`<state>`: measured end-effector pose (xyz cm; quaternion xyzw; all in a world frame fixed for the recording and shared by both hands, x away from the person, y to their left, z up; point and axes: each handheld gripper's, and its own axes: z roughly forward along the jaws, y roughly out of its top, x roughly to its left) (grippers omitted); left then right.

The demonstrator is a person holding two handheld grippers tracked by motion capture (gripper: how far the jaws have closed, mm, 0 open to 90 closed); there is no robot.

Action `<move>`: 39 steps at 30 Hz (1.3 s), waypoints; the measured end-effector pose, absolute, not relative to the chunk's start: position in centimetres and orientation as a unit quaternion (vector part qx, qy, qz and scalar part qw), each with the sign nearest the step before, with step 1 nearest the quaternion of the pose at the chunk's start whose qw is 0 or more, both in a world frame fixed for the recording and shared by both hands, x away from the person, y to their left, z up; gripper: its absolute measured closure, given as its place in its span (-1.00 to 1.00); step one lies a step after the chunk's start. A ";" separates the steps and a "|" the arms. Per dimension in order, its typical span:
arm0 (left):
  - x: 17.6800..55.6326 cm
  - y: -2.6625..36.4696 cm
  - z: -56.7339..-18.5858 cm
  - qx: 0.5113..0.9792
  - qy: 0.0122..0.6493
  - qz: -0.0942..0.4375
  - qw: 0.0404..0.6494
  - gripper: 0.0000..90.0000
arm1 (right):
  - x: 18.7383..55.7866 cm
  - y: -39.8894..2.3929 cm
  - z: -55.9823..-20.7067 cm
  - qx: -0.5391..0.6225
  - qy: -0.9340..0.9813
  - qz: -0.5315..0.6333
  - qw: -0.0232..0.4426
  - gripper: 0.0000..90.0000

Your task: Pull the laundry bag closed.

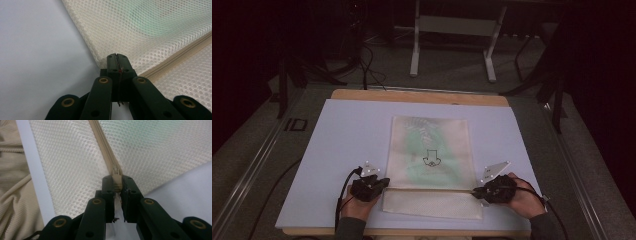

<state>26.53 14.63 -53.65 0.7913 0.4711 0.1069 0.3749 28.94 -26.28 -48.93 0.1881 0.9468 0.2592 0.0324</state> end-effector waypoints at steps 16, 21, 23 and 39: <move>26.5 14.5 -53.6 0.793 0.470 0.111 0.372 0.98 | 29.3 -27.0 -49.2 0.203 0.943 0.260 0.045 0.82; 26.4 14.4 -53.6 0.793 0.469 0.112 0.372 0.94 | 29.2 -26.9 -49.3 0.203 0.943 0.259 0.042 0.82; 26.3 14.4 -53.5 0.795 0.466 0.116 0.371 0.93 | 29.2 -26.8 -49.3 0.197 0.944 0.262 0.049 0.78; 26.0 15.4 -53.1 0.787 0.467 0.146 0.376 0.88 | 29.5 -28.1 -48.3 0.235 0.913 0.327 0.059 0.33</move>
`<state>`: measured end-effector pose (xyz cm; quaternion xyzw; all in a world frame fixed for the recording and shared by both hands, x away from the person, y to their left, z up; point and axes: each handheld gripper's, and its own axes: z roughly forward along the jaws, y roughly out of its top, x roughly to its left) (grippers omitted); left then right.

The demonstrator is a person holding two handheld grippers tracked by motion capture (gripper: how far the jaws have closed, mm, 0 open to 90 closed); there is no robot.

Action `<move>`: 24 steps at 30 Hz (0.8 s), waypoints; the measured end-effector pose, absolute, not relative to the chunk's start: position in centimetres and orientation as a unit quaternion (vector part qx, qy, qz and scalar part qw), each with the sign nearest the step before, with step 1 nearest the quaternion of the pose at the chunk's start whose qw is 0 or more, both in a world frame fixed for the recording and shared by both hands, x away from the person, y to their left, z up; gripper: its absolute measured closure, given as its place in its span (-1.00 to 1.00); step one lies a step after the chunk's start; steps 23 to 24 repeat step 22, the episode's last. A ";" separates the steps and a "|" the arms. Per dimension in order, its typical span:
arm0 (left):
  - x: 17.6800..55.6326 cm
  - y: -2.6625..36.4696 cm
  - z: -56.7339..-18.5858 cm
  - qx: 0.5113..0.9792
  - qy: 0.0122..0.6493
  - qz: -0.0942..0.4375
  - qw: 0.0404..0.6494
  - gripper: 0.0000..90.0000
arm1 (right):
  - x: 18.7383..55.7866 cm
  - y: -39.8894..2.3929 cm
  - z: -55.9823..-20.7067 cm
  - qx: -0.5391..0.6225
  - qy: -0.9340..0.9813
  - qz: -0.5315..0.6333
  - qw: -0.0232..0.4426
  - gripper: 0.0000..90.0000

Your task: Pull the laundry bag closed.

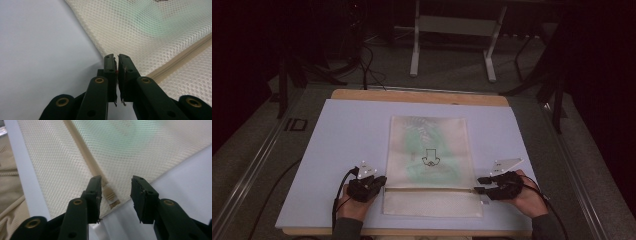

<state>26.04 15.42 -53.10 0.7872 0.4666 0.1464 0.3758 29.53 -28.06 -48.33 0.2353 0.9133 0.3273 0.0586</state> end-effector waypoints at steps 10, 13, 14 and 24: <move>26.1 16.2 -52.9 0.780 0.474 0.169 0.371 0.84 | 29.9 -28.9 -48.4 0.269 0.898 0.340 0.070 0.20; 26.1 16.5 -52.9 0.777 0.479 0.173 0.369 0.83 | 29.9 -28.9 -48.5 0.269 0.899 0.337 0.073 0.18; 26.1 16.5 -52.9 0.777 0.479 0.173 0.369 0.83 | 29.9 -28.9 -48.5 0.269 0.899 0.337 0.073 0.18; 26.2 17.4 -52.8 0.769 0.495 0.186 0.360 0.78 | 30.0 -29.2 -48.8 0.280 0.897 0.335 0.072 0.13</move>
